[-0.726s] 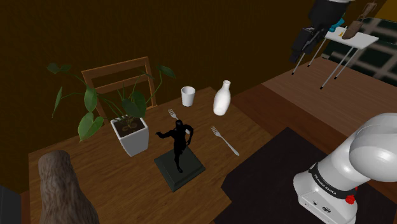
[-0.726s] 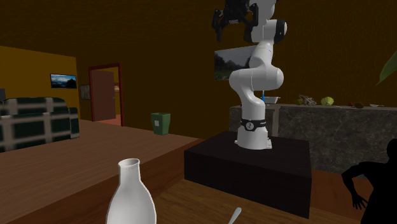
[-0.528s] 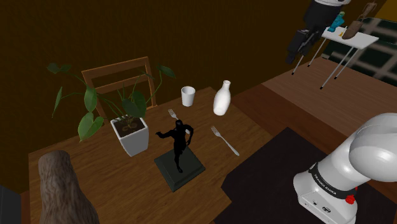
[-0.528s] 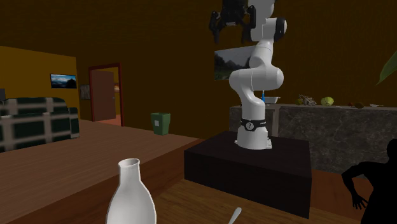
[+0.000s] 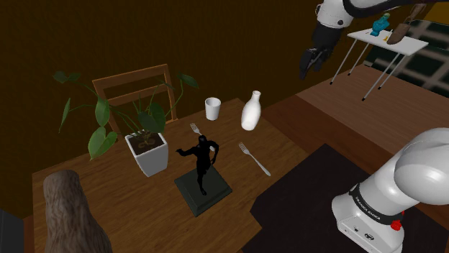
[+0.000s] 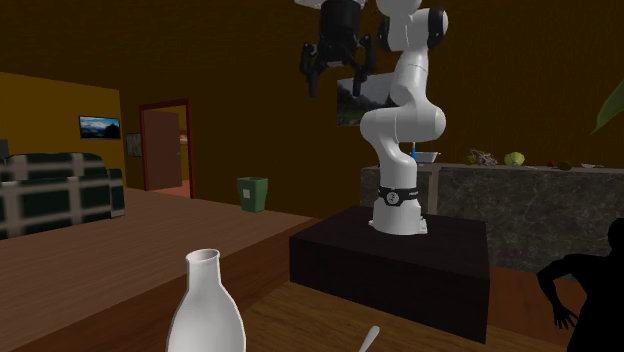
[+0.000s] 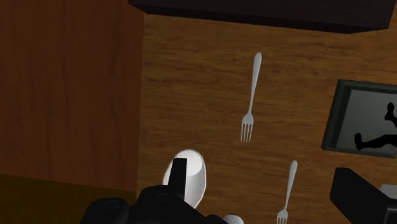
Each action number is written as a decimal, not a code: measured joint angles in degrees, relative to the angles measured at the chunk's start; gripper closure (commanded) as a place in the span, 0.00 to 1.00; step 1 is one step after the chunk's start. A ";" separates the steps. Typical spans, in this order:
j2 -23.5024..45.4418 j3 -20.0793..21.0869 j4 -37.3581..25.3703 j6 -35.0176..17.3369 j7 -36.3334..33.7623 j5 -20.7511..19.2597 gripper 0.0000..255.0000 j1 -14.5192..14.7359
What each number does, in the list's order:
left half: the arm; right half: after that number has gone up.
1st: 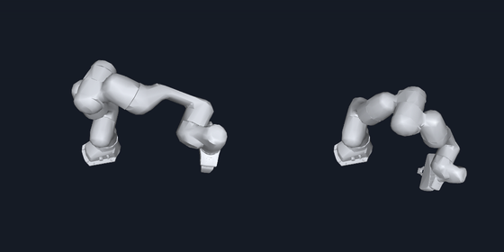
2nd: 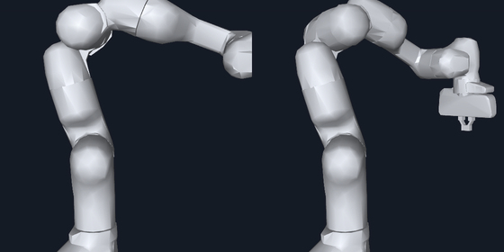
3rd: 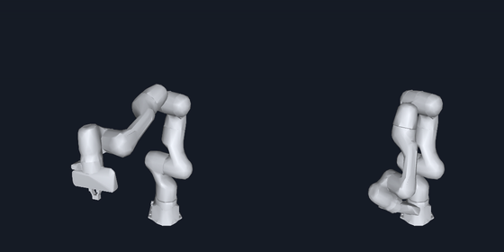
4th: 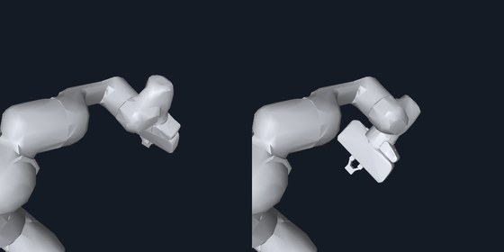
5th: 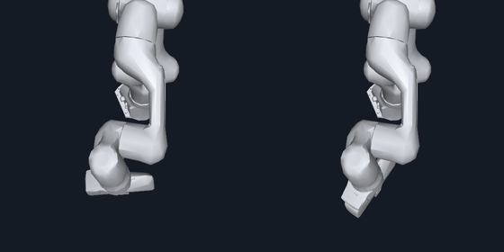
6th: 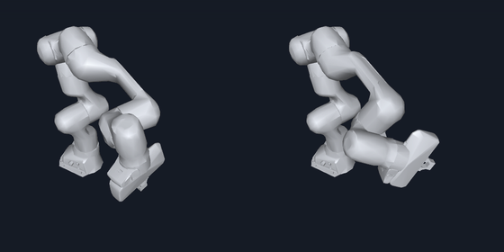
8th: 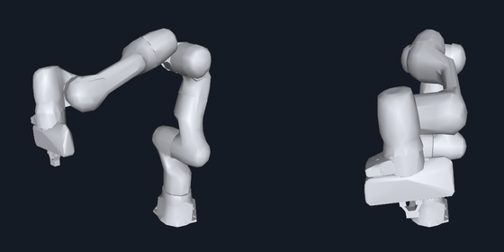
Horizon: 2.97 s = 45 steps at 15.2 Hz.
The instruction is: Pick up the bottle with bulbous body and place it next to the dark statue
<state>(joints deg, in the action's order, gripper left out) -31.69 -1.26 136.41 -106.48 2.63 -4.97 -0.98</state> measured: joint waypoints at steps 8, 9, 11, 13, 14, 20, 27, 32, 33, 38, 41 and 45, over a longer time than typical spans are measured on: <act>16.95 -3.30 -4.62 -11.44 3.97 0.67 0.00 -0.63; 18.96 -3.59 -5.02 -12.89 4.42 0.89 0.00 -0.68; 23.29 -4.10 -7.65 -14.33 5.49 1.57 0.00 -0.76; 27.56 -4.43 -9.80 -16.12 6.39 2.33 0.00 -0.81; 30.14 -4.69 -11.01 -17.38 7.10 2.78 0.00 -0.98; 43.99 -4.97 -20.15 -21.05 10.30 5.73 0.00 -1.86; 57.45 -4.43 -31.28 -22.31 13.24 8.29 0.00 -3.58; 60.12 -4.24 -31.25 -24.95 13.63 8.70 0.00 -3.83; 60.77 -4.18 -31.18 -25.68 13.64 8.78 0.00 -3.85; 61.35 -4.12 -30.98 -26.48 13.71 8.87 0.00 -3.88; 61.37 -4.12 -30.99 -26.49 13.71 8.87 1.00 -3.88; 61.37 -4.11 -30.99 -26.49 13.71 8.88 1.00 -3.87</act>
<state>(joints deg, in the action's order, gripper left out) 29.68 -5.36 105.42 -132.97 16.34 3.90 -4.86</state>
